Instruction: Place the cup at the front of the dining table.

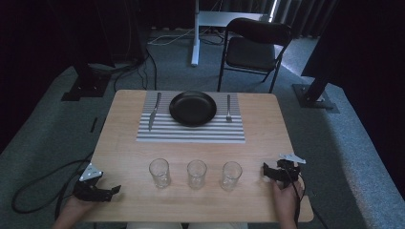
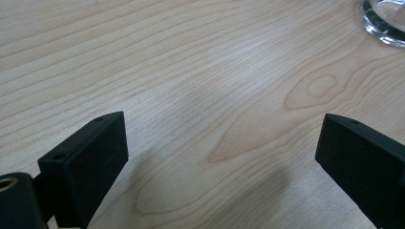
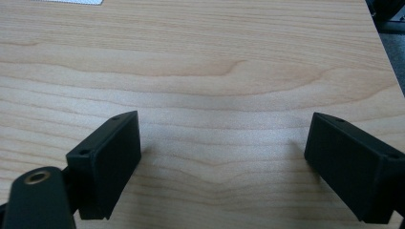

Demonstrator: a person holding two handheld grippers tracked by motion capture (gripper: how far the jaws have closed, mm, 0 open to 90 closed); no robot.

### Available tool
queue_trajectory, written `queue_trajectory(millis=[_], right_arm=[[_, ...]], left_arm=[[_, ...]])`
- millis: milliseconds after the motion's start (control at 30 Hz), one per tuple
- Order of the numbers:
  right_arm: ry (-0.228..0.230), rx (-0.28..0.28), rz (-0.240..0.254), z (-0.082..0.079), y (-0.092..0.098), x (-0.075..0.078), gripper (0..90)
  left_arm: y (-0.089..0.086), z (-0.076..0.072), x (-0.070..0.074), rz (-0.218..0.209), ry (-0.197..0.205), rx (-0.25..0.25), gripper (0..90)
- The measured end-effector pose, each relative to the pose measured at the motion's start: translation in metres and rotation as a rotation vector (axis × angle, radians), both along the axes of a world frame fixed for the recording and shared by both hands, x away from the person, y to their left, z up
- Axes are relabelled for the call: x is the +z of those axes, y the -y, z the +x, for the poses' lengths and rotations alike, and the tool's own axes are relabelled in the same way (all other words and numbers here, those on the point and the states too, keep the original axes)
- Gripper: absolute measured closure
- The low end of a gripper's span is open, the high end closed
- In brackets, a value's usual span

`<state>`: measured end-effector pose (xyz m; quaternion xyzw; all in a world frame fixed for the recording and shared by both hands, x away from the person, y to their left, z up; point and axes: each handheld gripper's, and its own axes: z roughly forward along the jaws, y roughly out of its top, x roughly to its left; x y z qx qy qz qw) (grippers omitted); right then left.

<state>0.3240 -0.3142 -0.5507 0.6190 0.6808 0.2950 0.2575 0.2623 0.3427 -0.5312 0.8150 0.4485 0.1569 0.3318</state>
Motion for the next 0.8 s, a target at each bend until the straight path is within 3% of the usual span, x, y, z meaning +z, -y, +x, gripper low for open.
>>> queue_trajectory(millis=[300,467,800], right_arm=[[0.000,0.000,0.000,0.000,0.000,0.000,11.5],[0.000,0.000,0.000,0.000,0.000,0.000,11.5],[0.000,0.000,0.000,0.000,0.000,0.000,11.6]], left_arm=[[0.013,-0.001,0.010,0.003,0.014,-0.040,4.4],[0.020,0.000,0.011,0.007,-0.011,-0.059,4.4],[0.034,-0.003,0.028,-0.028,0.016,-0.117,4.4]])
